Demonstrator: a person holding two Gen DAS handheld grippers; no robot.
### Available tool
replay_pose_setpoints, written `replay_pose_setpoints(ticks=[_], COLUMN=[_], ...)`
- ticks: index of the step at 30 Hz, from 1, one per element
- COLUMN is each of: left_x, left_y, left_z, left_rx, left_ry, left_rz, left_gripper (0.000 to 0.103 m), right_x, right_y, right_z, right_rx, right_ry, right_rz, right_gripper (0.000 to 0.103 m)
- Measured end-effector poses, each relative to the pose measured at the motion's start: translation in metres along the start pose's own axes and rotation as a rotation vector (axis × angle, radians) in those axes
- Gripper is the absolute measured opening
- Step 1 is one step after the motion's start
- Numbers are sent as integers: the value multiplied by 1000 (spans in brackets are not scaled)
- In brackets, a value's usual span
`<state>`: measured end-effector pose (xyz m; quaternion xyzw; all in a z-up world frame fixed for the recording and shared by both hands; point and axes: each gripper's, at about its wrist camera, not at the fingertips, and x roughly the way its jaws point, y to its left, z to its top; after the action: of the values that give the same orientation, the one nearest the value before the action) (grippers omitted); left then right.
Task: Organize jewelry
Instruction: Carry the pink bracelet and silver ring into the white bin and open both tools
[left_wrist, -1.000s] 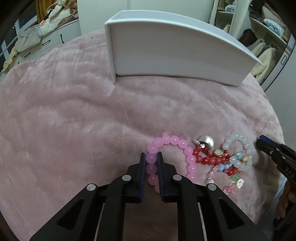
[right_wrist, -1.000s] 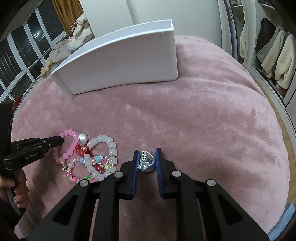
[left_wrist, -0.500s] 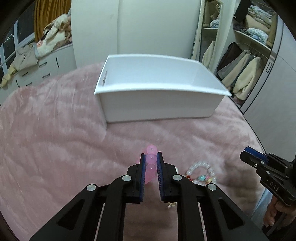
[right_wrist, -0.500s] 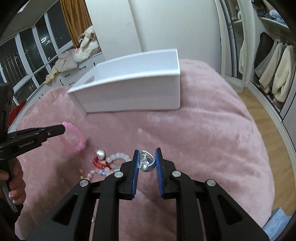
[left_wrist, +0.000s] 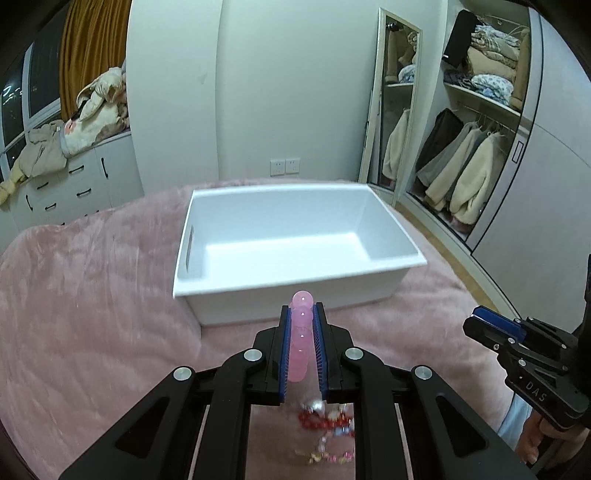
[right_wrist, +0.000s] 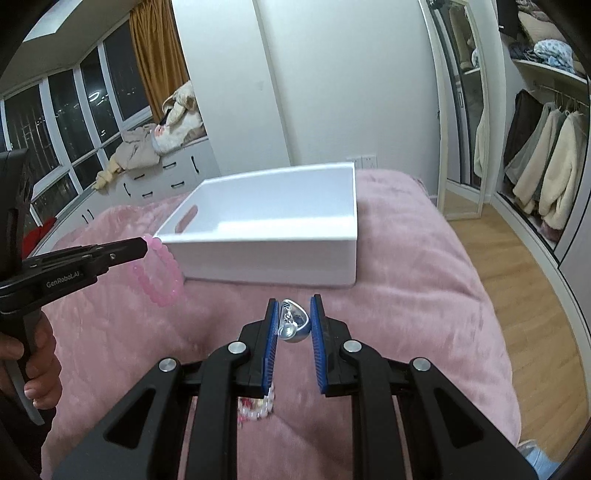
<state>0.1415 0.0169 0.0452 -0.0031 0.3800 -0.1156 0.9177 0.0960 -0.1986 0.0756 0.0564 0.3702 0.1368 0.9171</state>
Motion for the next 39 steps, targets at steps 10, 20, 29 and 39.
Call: replay_pose_setpoints(ticks=[10,20,29,39], left_x=[22,57,118,157], left_y=[7,16,42,62], left_z=[48,87,83,65], left_rx=[15,47,4,-25], left_ry=[-16,-16,80,189], left_rz=[22,54,101,136], left_gripper=[17,17,17,17], right_x=[39,101,162,194], right_y=[-7,-9,4,9], right_z=[51,91,99,90], right_rx=[-18,-19,-43,-43], right_ry=[-33,-11,109,205], right_rz=[11,12,15,12], right_gripper=[18,18,18,18])
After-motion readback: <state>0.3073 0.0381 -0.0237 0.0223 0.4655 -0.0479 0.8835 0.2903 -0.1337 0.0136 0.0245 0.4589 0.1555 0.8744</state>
